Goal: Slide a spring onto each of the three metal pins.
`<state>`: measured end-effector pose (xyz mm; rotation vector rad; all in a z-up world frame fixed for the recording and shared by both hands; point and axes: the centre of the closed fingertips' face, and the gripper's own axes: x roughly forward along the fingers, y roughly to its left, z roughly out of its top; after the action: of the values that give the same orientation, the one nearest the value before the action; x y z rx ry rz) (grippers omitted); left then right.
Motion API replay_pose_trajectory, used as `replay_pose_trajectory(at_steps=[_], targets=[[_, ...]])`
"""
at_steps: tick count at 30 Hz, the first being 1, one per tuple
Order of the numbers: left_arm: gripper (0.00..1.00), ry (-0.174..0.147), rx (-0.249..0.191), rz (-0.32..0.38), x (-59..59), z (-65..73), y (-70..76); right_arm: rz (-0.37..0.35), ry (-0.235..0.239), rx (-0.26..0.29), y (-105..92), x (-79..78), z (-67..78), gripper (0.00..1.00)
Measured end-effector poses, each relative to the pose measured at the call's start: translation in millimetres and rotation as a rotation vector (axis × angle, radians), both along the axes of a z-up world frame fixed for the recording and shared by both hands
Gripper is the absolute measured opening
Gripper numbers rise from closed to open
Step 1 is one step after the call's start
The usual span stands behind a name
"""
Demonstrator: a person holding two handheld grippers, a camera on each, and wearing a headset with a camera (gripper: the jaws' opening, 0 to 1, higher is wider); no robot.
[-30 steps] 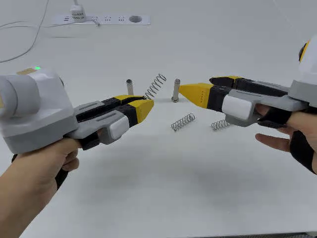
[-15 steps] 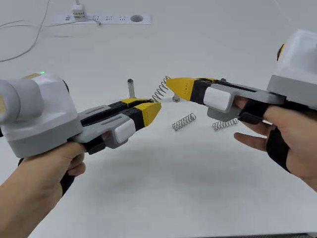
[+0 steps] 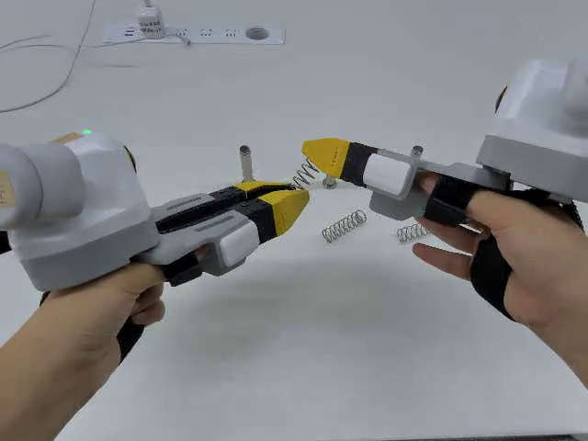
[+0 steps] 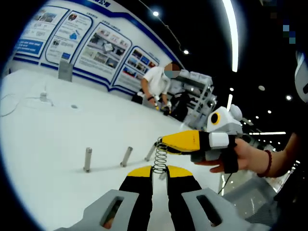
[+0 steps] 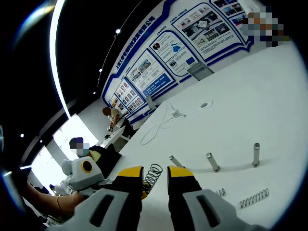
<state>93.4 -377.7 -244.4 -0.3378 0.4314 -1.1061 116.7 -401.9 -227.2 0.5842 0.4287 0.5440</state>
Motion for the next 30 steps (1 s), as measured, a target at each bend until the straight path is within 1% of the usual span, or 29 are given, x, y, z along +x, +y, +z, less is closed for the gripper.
replay_pose_trajectory(at_steps=[2, 7, 16, 18, 19, 23, 26, 28, 30], targets=[[0.1, 0.0, 0.0, -0.003, -0.2, 0.2, 0.1, -0.001, -0.001, 0.008, 0.6, 0.2, 1.0, 0.18], [0.1, -0.004, -0.001, -0.005, -0.7, 1.2, 0.4, 0.007, 0.022, 0.02, 2.9, -0.8, -1.8, 0.15], [0.1, -0.007, 0.01, -0.003, -2.1, 0.4, 1.8, 0.017, 0.015, 0.032, 6.4, -1.6, 0.1, 0.13], [0.1, -0.014, 0.016, -0.002, -2.2, 0.4, 2.0, 0.027, 0.003, 0.023, 8.5, -2.5, 1.7, 0.12], [0.1, -0.026, 0.025, 0.0, -1.8, 0.1, 2.5, 0.031, -0.003, 0.01, 9.5, -2.9, 2.2, 0.12], [0.1, -0.045, 0.039, 0.001, -1.3, 0.5, 3.2, 0.048, -0.03, -0.018, 13.6, -3.9, 5.6, 0.12], [0.1, -0.07, 0.062, 0.006, 0.3, 0.7, 4.2, 0.062, -0.049, -0.041, 16.8, -3.8, 8.1, 0.11], [0.11, -0.075, 0.075, 0.003, 1.0, 0.0, 4.4, 0.077, -0.069, -0.077, 19.2, -3.5, 8.8, 0.11], [0.11, -0.083, 0.085, 0.007, 2.9, -0.7, 5.8, 0.087, -0.074, -0.089, 22.0, -2.7, 9.6, 0.11]])
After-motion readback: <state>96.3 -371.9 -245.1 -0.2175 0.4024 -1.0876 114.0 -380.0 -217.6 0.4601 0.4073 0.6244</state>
